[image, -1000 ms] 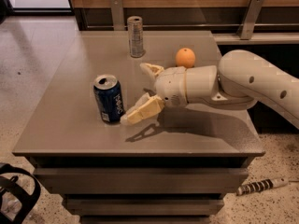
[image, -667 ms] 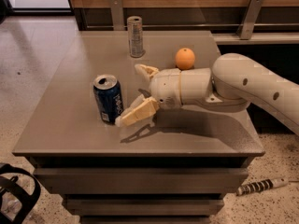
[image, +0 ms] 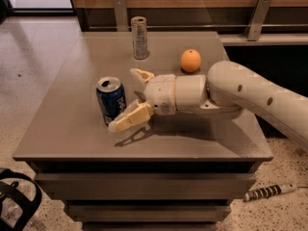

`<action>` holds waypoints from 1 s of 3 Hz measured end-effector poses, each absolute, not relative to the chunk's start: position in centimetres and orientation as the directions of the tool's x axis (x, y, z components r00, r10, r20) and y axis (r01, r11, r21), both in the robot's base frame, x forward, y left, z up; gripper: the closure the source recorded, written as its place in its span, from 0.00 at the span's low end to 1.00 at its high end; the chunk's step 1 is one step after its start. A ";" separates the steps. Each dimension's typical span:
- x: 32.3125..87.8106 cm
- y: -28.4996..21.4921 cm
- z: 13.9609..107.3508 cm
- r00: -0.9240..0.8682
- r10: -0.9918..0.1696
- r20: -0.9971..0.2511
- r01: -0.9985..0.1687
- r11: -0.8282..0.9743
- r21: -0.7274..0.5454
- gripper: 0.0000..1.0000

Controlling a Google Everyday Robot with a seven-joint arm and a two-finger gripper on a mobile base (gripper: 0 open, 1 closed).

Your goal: Pick pepsi can

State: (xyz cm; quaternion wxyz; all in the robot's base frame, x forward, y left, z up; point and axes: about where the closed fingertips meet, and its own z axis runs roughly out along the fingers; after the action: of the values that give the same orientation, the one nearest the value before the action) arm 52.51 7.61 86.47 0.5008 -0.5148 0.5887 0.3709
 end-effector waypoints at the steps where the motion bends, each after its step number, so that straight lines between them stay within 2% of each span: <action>1: 52.6 8.6 86.1 0.031 -0.223 -0.974 -0.979 0.190 -0.074 0.16; 3: 52.5 9.4 85.9 0.030 -0.212 -0.977 -0.981 0.179 -0.069 0.61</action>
Offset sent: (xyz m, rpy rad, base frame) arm 0.0040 0.0192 -0.0105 0.0372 0.0127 0.0146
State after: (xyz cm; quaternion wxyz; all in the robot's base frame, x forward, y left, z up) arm 52.52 9.37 85.91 0.5016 -0.5134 0.5813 0.3833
